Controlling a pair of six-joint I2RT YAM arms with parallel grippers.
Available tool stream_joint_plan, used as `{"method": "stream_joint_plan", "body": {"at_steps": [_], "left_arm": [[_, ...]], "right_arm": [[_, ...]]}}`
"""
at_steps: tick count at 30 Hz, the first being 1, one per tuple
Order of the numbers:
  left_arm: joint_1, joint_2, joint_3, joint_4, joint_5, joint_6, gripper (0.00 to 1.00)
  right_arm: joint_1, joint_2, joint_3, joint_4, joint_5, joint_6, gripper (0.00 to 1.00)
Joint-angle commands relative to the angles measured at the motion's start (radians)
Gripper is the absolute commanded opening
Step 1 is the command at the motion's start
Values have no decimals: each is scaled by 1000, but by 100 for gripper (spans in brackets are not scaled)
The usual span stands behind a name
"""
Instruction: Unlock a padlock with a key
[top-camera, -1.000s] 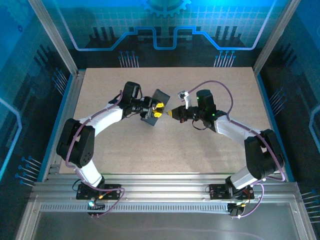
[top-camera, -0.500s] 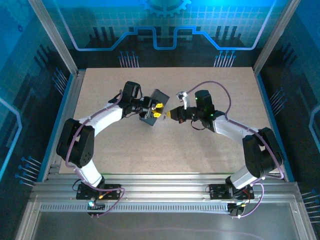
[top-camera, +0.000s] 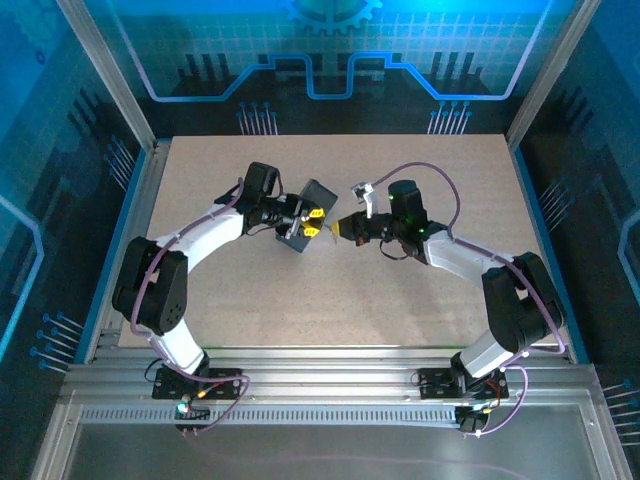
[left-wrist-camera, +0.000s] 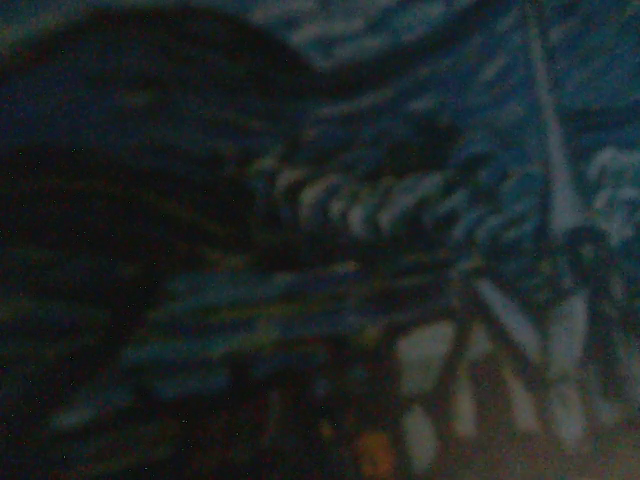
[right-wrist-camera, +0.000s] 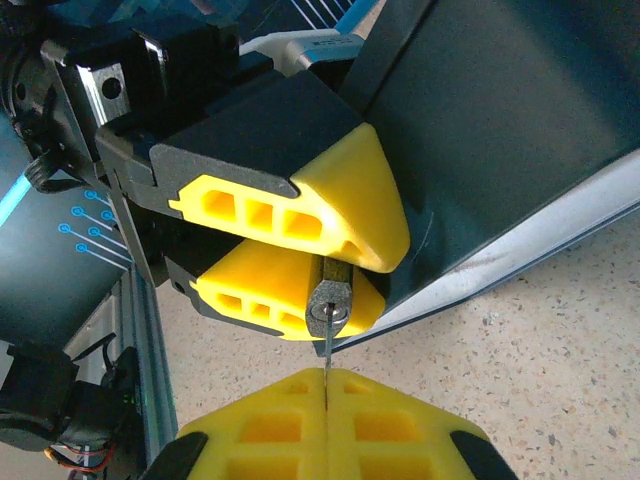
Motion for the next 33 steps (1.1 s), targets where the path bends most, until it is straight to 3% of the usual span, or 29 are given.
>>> {"method": "stream_joint_plan", "body": {"at_steps": [1, 10, 21, 33], "left_arm": [[13, -5, 37, -54, 33, 56, 0], [12, -6, 39, -22, 44, 35, 0], [18, -6, 46, -102, 38, 104, 0], [59, -4, 75, -161, -3, 150, 0]], "right_arm": [[5, -6, -5, 23, -50, -33, 0], [10, 34, 17, 25, -67, -28, 0], [-1, 29, 0, 75, -68, 11, 0], [-12, 1, -9, -45, -91, -47, 0]]}}
